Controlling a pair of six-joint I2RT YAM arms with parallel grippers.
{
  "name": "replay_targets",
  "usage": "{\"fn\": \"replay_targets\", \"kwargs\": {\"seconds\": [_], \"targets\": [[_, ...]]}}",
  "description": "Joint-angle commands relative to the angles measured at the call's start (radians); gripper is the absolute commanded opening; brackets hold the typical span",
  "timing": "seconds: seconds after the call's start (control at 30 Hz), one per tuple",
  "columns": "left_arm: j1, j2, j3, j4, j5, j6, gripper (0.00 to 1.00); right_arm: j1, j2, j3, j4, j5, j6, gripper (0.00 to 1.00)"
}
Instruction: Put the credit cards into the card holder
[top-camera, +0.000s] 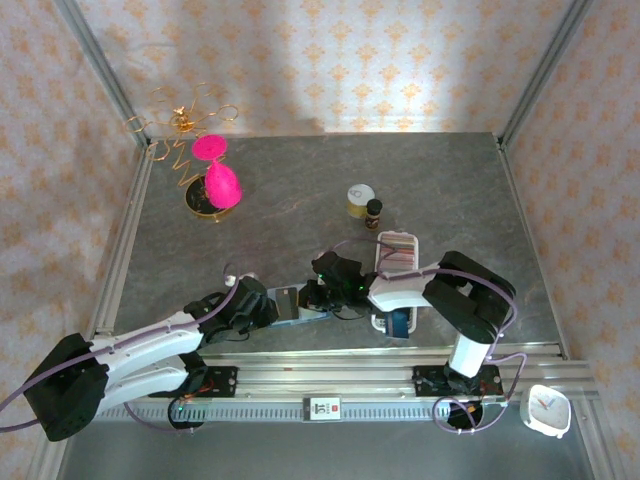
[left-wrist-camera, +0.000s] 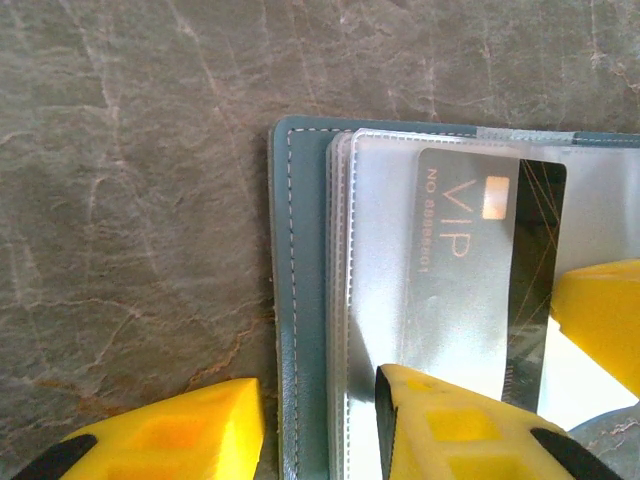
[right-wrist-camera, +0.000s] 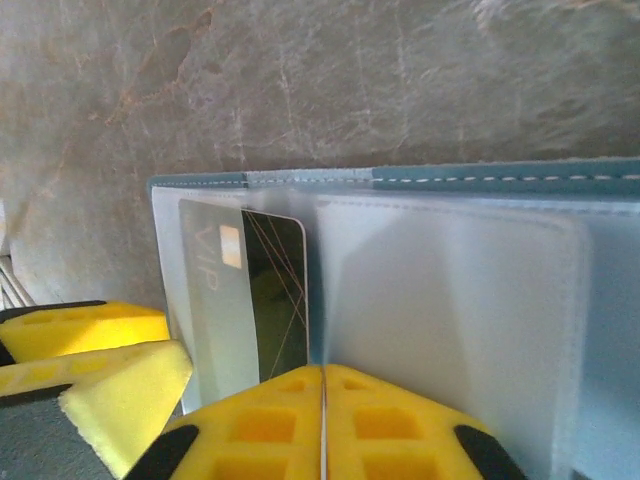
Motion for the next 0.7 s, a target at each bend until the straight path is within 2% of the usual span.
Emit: {"fn": "replay_targets", "kwargs": {"seconds": [0.0,0.13,0.53,0.67], "targets": [[0.001,0.033,-0.034,0.044,-0.039,-0.016,0.36,0.02,0.038,0.049,-0.031,0.018,-0.019,0.05],[0.001,0.048,-0.034,0.065,-0.027,-0.016,0.36,0.034,0.067,0.084,-0.032,0.011,-0.019,0.0],[0.003,0.038,-0.042,0.088,-0.018,-0.026,0.4,0.057,0.086,0.141,-0.014,-0.02,-0.029,0.0],[0.002,-0.004,-0.037,0.049,-0.062,-0.029,0.4,0.057,0.075,0.136,-0.049,0.024,-0.028,0.0]]}}
